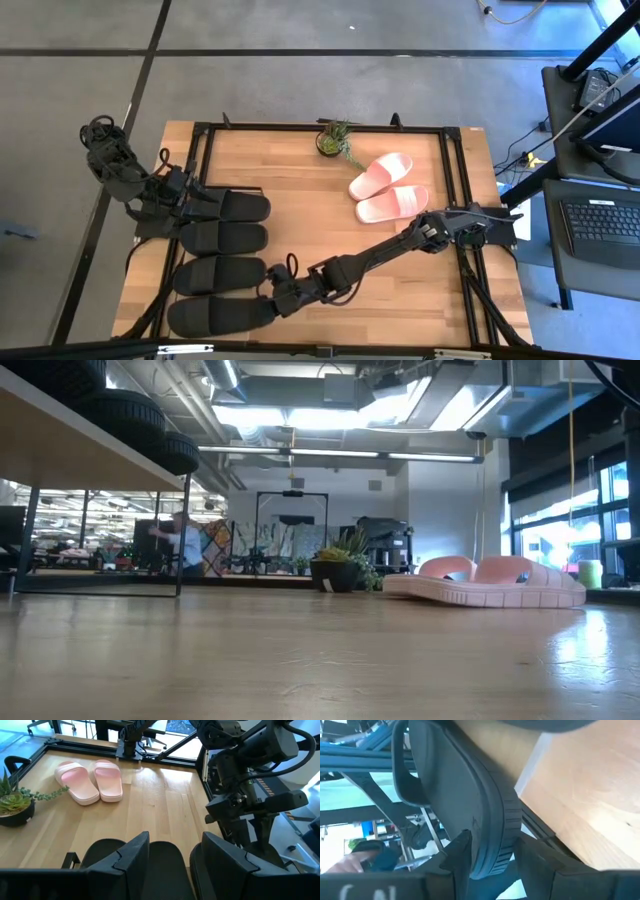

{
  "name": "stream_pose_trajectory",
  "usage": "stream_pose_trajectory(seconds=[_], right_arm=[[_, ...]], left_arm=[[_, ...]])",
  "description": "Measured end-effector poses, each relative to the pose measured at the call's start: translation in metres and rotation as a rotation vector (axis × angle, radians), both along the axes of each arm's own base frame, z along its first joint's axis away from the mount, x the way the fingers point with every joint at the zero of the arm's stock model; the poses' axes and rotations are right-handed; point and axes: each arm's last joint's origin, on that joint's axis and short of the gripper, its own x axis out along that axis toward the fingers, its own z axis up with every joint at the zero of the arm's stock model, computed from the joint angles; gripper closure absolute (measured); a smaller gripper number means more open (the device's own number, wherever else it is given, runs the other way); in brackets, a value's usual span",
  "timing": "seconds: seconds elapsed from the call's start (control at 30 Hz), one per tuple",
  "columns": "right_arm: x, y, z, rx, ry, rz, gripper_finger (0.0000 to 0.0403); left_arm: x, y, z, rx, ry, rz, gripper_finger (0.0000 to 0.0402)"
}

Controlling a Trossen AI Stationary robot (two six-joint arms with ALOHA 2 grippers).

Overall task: Pick and place slides into the shelf
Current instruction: Put the black slipper on the shelf

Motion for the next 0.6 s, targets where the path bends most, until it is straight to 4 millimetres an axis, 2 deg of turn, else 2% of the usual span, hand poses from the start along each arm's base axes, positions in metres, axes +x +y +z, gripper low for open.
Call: stream_pose_trajectory(seconds=[0.6], right_arm=[[-0.0018, 0.0009, -0.0018, 0.016, 0.034, 0.047, 0.0259]], left_arm=[[0.0000, 0.0000, 0.0000, -0.002, 0.000, 0.001, 0.0227]])
